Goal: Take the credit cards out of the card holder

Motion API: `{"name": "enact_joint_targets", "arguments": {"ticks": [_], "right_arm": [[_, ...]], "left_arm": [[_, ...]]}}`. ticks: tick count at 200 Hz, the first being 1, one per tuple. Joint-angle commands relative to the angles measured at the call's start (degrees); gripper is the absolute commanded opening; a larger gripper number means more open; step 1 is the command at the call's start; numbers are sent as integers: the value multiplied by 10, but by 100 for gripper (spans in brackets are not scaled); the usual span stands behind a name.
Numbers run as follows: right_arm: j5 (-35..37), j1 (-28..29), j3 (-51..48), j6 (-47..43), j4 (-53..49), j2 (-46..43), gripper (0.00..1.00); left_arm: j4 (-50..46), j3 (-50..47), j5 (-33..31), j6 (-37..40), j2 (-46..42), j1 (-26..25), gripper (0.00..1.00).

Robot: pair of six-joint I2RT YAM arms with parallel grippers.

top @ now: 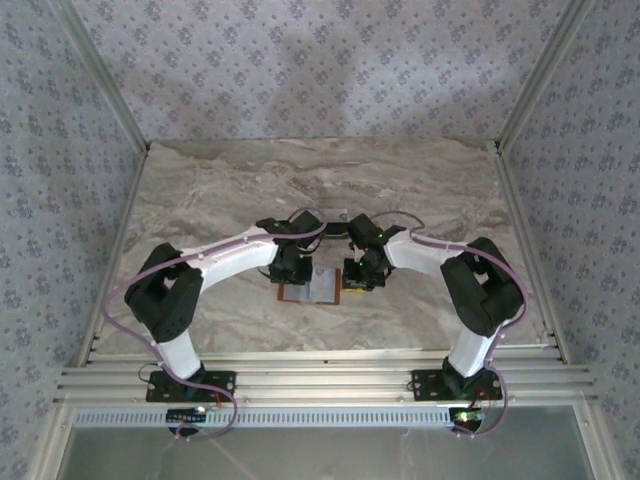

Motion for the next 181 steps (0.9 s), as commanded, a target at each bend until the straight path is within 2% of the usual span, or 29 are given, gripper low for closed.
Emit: {"name": "enact_joint_targets", "arguments": {"ticks": [1, 65, 91, 122, 181], "right_arm": [[11, -3, -5, -4, -29, -16, 22], [13, 10, 15, 3, -36, -29, 23], [19, 15, 25, 3, -44, -32, 23], [24, 11, 18, 5, -44, -41, 23], [18, -5, 8, 4, -22, -28, 23]], "left_arm": [[-36, 3, -27, 14, -36, 20, 12], [-24, -28, 2, 24, -106, 66, 14], [29, -36, 77, 11, -118, 64, 15], [92, -34, 142, -18, -87, 43, 16], [155, 5, 194, -48, 19, -1, 16]]}}
